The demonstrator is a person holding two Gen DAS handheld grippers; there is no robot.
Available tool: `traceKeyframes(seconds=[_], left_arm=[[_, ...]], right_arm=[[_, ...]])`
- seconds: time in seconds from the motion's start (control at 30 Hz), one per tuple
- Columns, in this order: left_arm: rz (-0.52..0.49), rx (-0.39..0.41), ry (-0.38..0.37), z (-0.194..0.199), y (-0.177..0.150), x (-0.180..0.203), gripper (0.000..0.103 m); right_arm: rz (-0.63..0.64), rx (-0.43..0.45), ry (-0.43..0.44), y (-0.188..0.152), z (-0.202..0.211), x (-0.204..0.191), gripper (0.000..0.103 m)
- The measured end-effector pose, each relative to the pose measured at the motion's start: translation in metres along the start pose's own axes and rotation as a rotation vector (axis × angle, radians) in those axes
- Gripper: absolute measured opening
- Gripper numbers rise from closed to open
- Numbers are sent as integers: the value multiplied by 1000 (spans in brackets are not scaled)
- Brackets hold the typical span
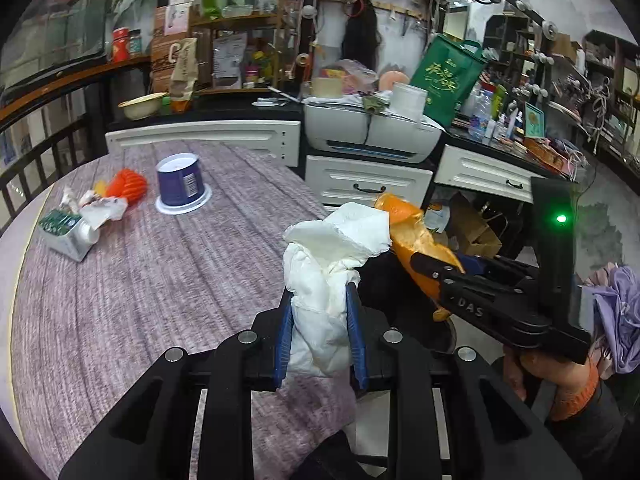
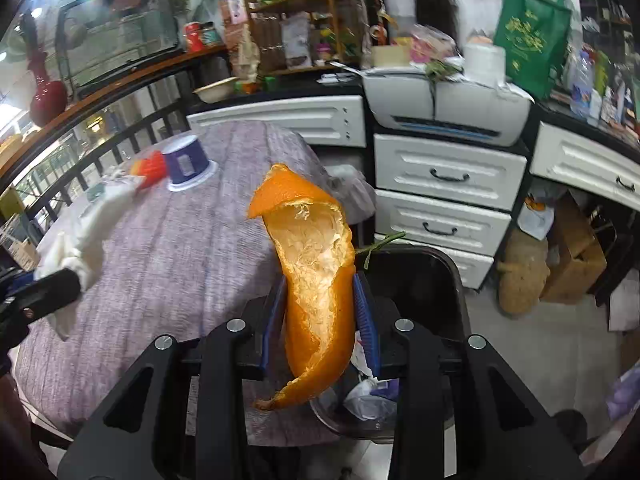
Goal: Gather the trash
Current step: 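Carry the tissue and orange peel over the black bin with both grippers, then open the right gripper to drop the orange peel into the bin, then lower the left gripper into the bin and release the tissue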
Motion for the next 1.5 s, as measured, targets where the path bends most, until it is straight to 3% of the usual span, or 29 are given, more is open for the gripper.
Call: traceKeyframes(seconds=[0.57,0.73,0.77,0.8,0.87,1.17,1.5], left_arm=[[-64,-98,-84,-39,-16,45,25],[-77,-122,-93,-46,-23,54,25],[-79,-126,-95,-47,-24,55,25],[-83,-130,-97,-48,-26,56,25],[-88,-135,-97,-50,-27,58,25],[-94,-172,-114,-64,-35,65,25],[-148,-198,-121,-92,-28,88,25]], right_arm=[[-76,-232,-95,-53,-108,57,36],[-97,-272,-96,-65,-127,63,46],[-98,-272,-94,-66,-128,64,53],[-94,-271,-98,-66,-129,64,62],[-86,-258,-109,-66,-127,64,72],[-118,-182,-148,-64,-88,77,77],[-278,-86,-219,-63,-33,131,78]])
Point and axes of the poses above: each gripper's, at about its wrist camera, not at the fingertips, and z roughly against the way its jaws point, x to its right, y to its top, the point moved 9 cm from there along -z, roughly the way its jaws point, and after that the axes turned 2 degrees about -y, right-handed, at the moved point
